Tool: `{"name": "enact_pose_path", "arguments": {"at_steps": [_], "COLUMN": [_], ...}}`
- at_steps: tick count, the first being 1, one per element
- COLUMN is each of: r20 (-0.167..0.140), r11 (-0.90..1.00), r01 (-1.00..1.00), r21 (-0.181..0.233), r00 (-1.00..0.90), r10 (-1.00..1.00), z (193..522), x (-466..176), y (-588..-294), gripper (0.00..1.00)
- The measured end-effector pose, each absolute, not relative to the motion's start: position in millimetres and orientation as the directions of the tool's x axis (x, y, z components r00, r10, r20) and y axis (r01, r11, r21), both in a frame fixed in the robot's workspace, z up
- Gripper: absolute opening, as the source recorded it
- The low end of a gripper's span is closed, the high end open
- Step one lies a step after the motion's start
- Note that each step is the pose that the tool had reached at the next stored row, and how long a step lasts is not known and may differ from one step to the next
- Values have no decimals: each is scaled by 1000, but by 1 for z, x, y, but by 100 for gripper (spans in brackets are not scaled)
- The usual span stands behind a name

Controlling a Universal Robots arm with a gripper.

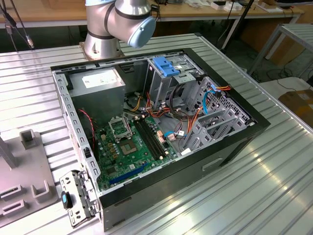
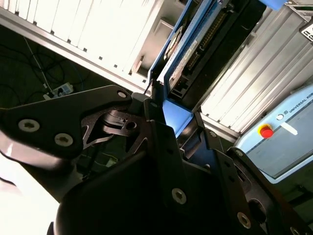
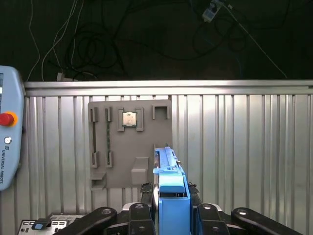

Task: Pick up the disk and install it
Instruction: 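Pick up the disk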

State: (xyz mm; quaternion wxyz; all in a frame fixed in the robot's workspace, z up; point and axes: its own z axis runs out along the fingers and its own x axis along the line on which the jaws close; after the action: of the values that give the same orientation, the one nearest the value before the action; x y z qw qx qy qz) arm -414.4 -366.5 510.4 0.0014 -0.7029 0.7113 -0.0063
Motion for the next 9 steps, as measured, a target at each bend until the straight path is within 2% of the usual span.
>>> {"name": "enact_pose_path", "arguments": {"at_steps": [9], "r20": [7], "r11": [12], "r01": [-1000], "r21": [-11], "r00": [-12], "r10": [-1000], "z": [510], "x": [-403], "y": [-366], "gripper": [37]}}
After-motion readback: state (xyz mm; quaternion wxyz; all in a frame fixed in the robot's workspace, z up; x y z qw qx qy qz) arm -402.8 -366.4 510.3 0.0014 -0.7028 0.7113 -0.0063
